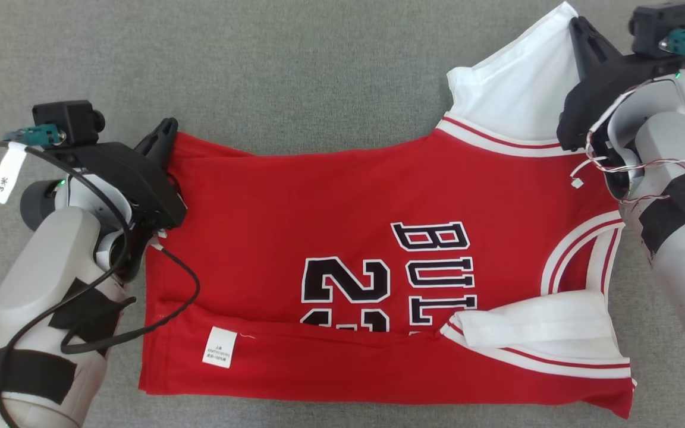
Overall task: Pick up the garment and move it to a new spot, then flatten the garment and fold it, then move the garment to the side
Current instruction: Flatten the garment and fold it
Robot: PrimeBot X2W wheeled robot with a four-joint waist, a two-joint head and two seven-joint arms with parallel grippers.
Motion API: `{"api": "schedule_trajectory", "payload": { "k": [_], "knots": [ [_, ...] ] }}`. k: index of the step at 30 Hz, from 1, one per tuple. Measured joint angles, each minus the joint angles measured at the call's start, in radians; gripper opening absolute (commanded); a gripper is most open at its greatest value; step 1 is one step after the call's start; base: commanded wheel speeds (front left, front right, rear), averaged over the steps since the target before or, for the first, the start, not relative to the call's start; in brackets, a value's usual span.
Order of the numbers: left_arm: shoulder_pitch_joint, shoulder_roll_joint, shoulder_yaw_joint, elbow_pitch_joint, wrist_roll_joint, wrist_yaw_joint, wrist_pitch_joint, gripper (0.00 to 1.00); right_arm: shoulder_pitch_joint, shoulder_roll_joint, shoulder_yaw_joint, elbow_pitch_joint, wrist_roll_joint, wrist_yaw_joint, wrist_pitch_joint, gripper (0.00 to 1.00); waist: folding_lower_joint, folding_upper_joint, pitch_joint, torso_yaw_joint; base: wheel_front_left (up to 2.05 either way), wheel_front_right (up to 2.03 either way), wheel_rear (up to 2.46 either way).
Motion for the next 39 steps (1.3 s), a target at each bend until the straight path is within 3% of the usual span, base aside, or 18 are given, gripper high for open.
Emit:
{"api": "schedule_trajectory", "payload": {
  "k": [11,19,28,33,39],
  "knots": [
    [0.019,0.004,-0.051,-0.005,-0.02,0.0,-0.102,0.0,0.052,0.014,-0.065,0.043,0.101,0.065,-0.095,0.0,-0.0001,0.0,-0.076,0.004,0.0,0.0,0.0],
    [0.115,0.034,-0.059,-0.067,-0.089,0.0,-0.164,0.0,0.16,0.003,-0.061,-0.004,0.135,0.08,-0.114,0.0,-0.0001,0.0,-0.138,-0.001,0.0,0.0,0.0],
    [0.219,0.08,-0.105,-0.145,-0.121,0.0,-0.207,0.0,0.36,-0.06,0.053,-0.229,0.246,0.081,-0.116,0.0,-0.0002,-0.0001,-0.216,-0.016,0.0,0.0,0.0],
    [0.291,0.123,-0.117,-0.177,-0.144,0.0,-0.222,0.0,0.473,-0.132,0.11,-0.36,0.33,0.081,-0.116,0.0,-0.0002,-0.0001,-0.262,-0.032,0.0,0.0,0.0],
    [0.372,0.132,-0.142,-0.223,-0.158,0.0,-0.23,0.0,0.598,-0.214,0.138,-0.467,0.427,0.081,-0.116,0.0,-0.0003,-0.0002,-0.3,-0.048,0.0,0.0,0.0]
  ]
}}
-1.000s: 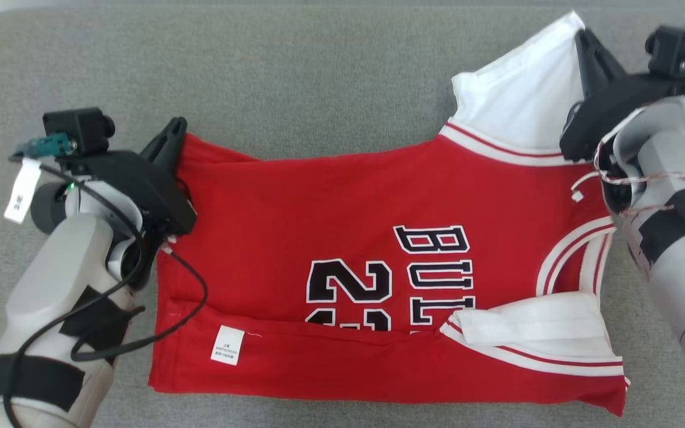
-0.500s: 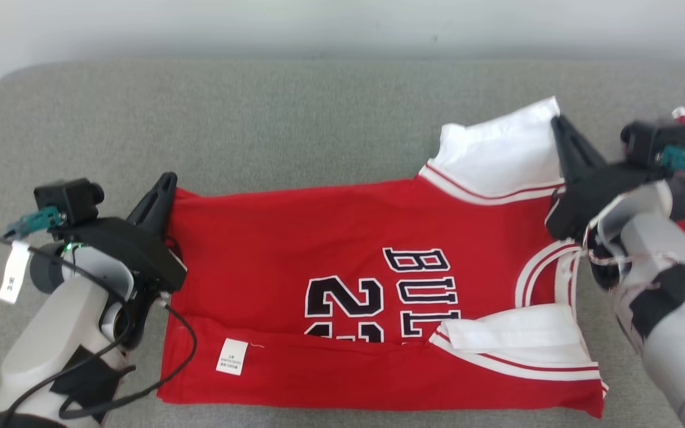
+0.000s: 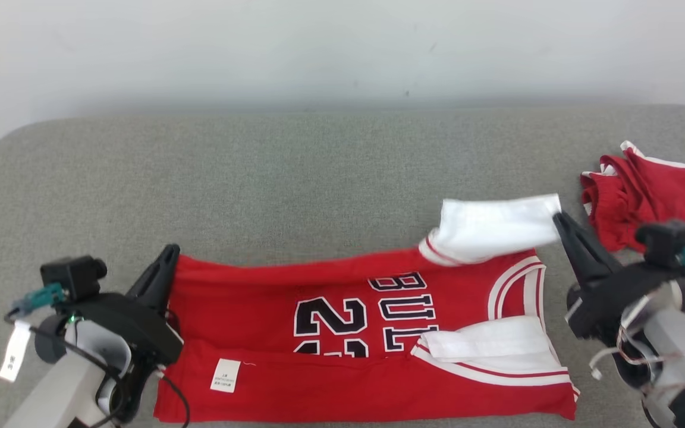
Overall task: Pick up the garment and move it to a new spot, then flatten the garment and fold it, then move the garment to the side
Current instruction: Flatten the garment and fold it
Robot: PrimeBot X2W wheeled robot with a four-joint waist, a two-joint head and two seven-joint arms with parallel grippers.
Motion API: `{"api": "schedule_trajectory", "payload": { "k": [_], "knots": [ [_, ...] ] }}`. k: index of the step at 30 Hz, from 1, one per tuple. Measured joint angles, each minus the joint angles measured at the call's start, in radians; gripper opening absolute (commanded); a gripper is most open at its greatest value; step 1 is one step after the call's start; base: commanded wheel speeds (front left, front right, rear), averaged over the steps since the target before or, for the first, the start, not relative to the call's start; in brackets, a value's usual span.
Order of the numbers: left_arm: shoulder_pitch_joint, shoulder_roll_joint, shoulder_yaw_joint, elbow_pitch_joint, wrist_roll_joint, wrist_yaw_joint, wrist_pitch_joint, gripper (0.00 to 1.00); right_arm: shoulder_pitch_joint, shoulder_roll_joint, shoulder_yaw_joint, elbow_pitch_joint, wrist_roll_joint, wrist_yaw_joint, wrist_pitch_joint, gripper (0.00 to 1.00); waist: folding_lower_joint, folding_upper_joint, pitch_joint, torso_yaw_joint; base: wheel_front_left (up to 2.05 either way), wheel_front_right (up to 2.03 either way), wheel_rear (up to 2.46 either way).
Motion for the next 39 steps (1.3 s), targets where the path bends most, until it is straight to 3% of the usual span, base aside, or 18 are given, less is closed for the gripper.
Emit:
{"api": "schedule_trajectory", "payload": {
  "k": [15,30,32,34,35,36,37,38,39],
  "knots": [
    [0.095,0.009,-0.046,-0.042,-0.007,0.0,-0.006,0.0,0.159,-0.128,0.174,-0.175,0.107,0.0,0.034,0.0,0.0001,0.0,-0.011,0.002,0.0,0.0,0.0],
    [0.114,-0.019,-0.068,0.0,0.017,0.037,0.008,0.0,0.167,-0.168,0.268,-0.124,0.11,0.0,0.156,0.0,0.0002,0.0,-0.021,0.011,0.0,0.0,0.0],
    [0.115,-0.026,-0.065,0.015,0.012,0.037,0.008,0.0,0.165,-0.167,0.27,-0.117,0.111,0.0,0.161,0.05,0.0002,0.0,-0.025,0.011,0.0,0.0,0.0],
    [0.121,-0.035,-0.064,0.028,0.012,0.042,0.009,0.0,0.164,-0.163,0.269,-0.104,0.122,0.0,0.162,0.45,0.0003,0.0,-0.03,0.01,0.0,0.0,0.0],
    [0.126,-0.039,-0.063,0.032,0.012,0.046,0.009,0.0,0.164,-0.161,0.269,-0.1,0.127,0.0,0.165,0.98,0.0002,0.0,-0.033,0.01,0.0,0.0,0.0],
    [0.132,-0.041,-0.064,0.037,0.012,0.047,0.009,0.49,0.164,-0.159,0.269,-0.099,0.129,0.0,0.165,1.0,0.0002,0.0,-0.035,0.009,0.0,0.0,0.0],
    [0.134,-0.044,-0.063,0.043,0.01,0.048,0.008,0.49,0.164,-0.156,0.266,-0.098,0.14,0.0,0.165,1.0,0.0002,0.0,-0.038,0.008,0.0,0.0,0.0],
    [0.134,-0.044,-0.062,0.046,0.01,0.054,0.007,1.0,0.164,-0.154,0.265,-0.1,0.149,0.0,0.165,1.0,0.0002,0.0,-0.04,0.007,0.0,0.0,0.0],
    [0.134,-0.044,-0.06,0.049,0.01,0.056,0.004,1.0,0.164,-0.153,0.264,-0.102,0.156,0.0,0.164,1.0,0.0002,0.0,-0.043,0.007,0.0,0.0,0.0]
  ]
}}
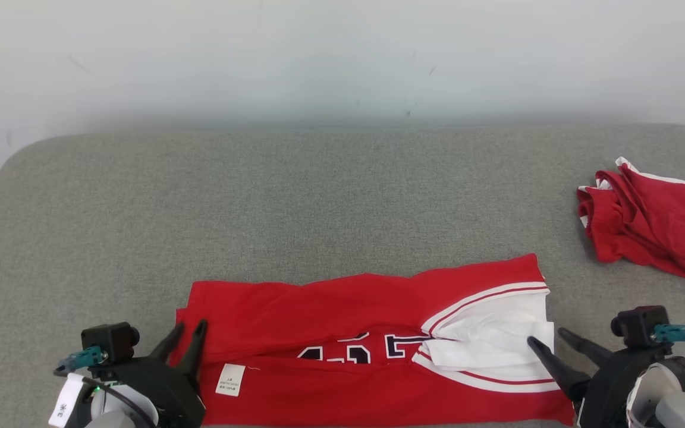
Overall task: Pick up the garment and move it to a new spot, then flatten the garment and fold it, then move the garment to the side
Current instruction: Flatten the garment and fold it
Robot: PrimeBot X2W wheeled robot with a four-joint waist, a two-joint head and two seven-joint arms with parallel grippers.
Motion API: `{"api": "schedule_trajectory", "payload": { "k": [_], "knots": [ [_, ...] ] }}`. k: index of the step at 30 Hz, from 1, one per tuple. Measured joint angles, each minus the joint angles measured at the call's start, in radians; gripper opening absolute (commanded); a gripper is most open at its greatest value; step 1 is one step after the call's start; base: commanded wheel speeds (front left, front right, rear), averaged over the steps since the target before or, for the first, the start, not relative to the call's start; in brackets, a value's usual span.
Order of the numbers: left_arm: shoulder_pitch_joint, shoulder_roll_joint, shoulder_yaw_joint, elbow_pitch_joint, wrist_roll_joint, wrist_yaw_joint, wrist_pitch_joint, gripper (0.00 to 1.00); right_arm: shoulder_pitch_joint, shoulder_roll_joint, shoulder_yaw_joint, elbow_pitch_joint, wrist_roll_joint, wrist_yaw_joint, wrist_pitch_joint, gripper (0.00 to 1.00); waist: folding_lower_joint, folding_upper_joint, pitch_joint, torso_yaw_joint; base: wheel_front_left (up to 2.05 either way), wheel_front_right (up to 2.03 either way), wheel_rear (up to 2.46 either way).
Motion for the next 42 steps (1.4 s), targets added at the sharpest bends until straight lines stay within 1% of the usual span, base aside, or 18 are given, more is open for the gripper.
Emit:
{"api": "schedule_trajectory", "payload": {
  "k": [2,9,12,14,18,19,26,29,30,31,32,36,42],
  "knots": [
    [0.0,-0.001,0.006,0.001,0.0,0.001,-0.008,1.0,0.001,0.0,-0.012,-0.005,0.033,0.0,-0.007,1.0,0.0,0.0,-0.005,-0.002,0.0,0.0,0.0],
    [0.045,-0.001,0.026,-0.015,0.0,0.036,-0.055,1.0,0.004,-0.005,-0.046,-0.048,0.109,0.0,-0.041,1.0,-0.0001,0.0,-0.032,-0.008,0.0,0.0,0.0],
    [0.066,0.0,0.036,-0.047,0.01,0.063,-0.069,1.0,0.009,-0.014,-0.062,-0.055,0.114,0.0,-0.065,1.0,-0.0001,0.0,-0.047,-0.011,0.0,0.0,0.0],
    [0.087,0.011,0.042,-0.09,0.038,0.098,-0.084,1.0,0.024,-0.016,-0.09,-0.039,0.114,-0.001,-0.098,1.0,-0.0001,0.0,-0.06,-0.013,0.0,0.0,0.0],
    [0.128,0.032,0.043,-0.15,0.092,0.148,-0.086,1.0,0.041,-0.014,-0.107,-0.034,0.114,-0.026,-0.12,1.0,-0.0001,0.0001,-0.07,-0.013,0.0,0.0,0.0],
    [0.147,0.03,0.039,-0.181,0.108,0.155,-0.088,1.0,0.053,-0.014,-0.111,-0.031,0.114,-0.042,-0.125,1.0,-0.0001,0.0001,-0.072,-0.009,0.0,0.0,0.0],
    [0.211,0.034,0.052,-0.303,0.173,0.184,-0.088,1.0,0.063,0.002,-0.121,-0.02,0.111,-0.1,-0.132,1.0,-0.0001,0.0001,-0.079,0.007,0.0,0.0,0.0],
    [0.224,0.035,0.061,-0.347,0.211,0.185,-0.088,1.0,0.06,0.007,-0.122,-0.002,0.108,-0.128,-0.132,1.0,-0.0001,0.0001,-0.079,0.017,0.0,0.0,0.0],
    [0.227,0.037,0.07,-0.36,0.216,0.185,-0.088,1.0,0.053,0.012,-0.116,0.007,0.105,-0.137,-0.122,1.0,0.0,0.0001,-0.079,0.02,0.0,0.0,0.0],
    [0.229,0.041,0.08,-0.37,0.219,0.187,-0.088,1.0,0.043,0.02,-0.107,0.011,0.101,-0.138,-0.11,1.0,-0.0001,0.0001,-0.078,0.023,0.0,0.0,0.0],
    [0.243,0.054,0.093,-0.39,0.228,0.192,-0.088,1.0,0.016,0.042,-0.098,0.021,0.1,-0.15,-0.089,1.0,0.0,0.0001,-0.078,0.027,0.0,0.0,0.0],
    [0.257,0.054,0.106,-0.422,0.259,0.193,-0.088,1.0,-0.023,0.058,-0.077,0.066,0.095,-0.173,-0.033,1.0,0.0,0.0001,-0.075,0.038,0.0,0.0,0.0],
    [0.264,0.047,0.116,-0.458,0.289,0.193,-0.088,1.0,-0.058,0.082,-0.036,0.125,0.094,-0.189,0.065,1.0,0.0,0.0001,-0.069,0.061,0.0,0.0,0.0]
  ]
}}
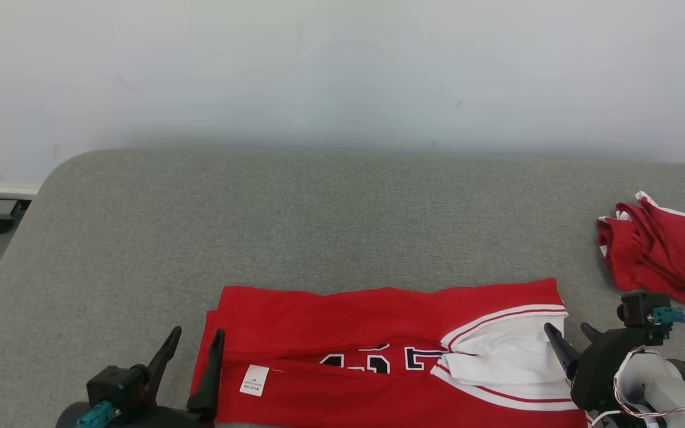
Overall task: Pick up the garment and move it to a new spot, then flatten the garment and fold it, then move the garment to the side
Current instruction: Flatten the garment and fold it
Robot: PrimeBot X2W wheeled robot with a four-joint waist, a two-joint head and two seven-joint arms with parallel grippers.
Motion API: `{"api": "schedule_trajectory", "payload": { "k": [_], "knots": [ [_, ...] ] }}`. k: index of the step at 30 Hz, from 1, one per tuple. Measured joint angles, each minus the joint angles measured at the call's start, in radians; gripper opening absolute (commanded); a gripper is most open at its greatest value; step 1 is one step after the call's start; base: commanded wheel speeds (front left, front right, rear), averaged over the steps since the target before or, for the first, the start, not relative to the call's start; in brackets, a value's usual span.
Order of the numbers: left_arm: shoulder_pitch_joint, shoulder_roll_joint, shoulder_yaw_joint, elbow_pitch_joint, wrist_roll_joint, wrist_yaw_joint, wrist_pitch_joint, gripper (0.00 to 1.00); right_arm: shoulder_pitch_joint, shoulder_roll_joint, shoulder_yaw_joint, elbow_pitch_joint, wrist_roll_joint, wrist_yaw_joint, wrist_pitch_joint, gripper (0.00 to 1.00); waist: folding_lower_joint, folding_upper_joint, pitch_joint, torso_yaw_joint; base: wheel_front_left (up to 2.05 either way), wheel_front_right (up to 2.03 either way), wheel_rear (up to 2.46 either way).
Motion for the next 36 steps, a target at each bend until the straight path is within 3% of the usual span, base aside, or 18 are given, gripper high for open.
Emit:
{"api": "schedule_trajectory", "payload": {
  "k": [21,22,23,31,36],
  "knots": [
    [0.044,-0.035,0.104,-0.053,0.083,0.001,-0.001,1.0,-0.073,0.054,0.063,0.135,0.0,-0.019,0.224,0.98,0.0,0.0,0.027,0.029,0.0,0.0,0.0],
    [0.046,-0.037,0.107,-0.054,0.093,0.001,-0.001,1.0,-0.078,0.056,0.065,0.138,0.0,-0.019,0.231,0.36,0.0,0.0,0.027,0.03,0.0,0.0,0.0],
    [0.048,-0.038,0.111,-0.055,0.096,0.001,-0.001,1.0,-0.083,0.056,0.065,0.139,0.0,-0.018,0.232,0.0,0.0,0.0,0.028,0.03,0.0,0.0,0.0],
    [0.071,-0.049,0.146,-0.056,0.109,0.001,-0.001,1.0,-0.107,0.063,0.064,0.161,0.0,0.007,0.238,0.0,0.0,0.0,0.024,0.021,0.0,0.0,0.0],
    [0.088,-0.055,0.155,-0.057,0.113,0.001,-0.001,1.0,-0.111,0.02,0.063,0.17,-0.02,0.019,0.229,0.0,0.0,0.0,0.018,0.005,0.0,0.0,0.0]
  ]
}}
